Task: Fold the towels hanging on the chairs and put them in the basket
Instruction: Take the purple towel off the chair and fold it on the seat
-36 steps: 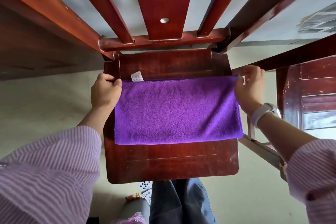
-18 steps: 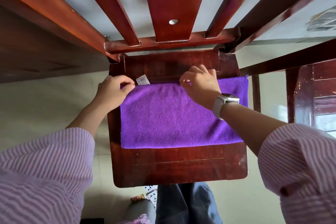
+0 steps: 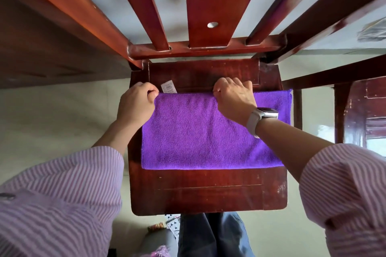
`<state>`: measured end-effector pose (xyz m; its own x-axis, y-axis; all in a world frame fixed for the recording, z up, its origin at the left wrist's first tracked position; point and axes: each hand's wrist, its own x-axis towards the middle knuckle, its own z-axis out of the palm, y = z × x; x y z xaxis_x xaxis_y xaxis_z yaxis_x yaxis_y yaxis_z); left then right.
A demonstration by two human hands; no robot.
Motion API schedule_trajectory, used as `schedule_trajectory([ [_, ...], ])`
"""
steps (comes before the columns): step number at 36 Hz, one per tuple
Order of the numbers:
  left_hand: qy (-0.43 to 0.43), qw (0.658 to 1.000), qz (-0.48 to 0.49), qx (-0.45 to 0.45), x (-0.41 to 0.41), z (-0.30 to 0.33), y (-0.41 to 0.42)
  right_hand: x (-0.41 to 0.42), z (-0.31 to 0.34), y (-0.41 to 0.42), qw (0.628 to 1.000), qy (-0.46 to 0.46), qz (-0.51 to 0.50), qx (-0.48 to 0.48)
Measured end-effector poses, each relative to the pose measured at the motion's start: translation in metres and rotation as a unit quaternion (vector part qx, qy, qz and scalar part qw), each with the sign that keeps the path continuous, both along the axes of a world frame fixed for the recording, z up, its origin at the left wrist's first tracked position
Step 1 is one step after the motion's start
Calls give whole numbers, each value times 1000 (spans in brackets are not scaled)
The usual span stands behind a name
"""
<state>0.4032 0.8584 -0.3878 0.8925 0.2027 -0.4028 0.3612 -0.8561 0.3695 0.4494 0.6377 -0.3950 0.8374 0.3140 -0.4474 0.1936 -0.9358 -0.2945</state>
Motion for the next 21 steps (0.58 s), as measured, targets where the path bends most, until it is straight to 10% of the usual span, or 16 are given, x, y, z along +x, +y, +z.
schedule_trajectory([
  [8, -9, 995, 63, 71, -1, 2, -7, -7, 4, 2, 997, -65, -28, 21],
  [14, -146, 981, -70, 102, -32, 4, -34, -39, 13, -14, 970, -202, 17, 135],
  [21, -39, 979, -162, 118, -47, -24, -65, -62, -13, -37, 990, -108, 73, -57],
])
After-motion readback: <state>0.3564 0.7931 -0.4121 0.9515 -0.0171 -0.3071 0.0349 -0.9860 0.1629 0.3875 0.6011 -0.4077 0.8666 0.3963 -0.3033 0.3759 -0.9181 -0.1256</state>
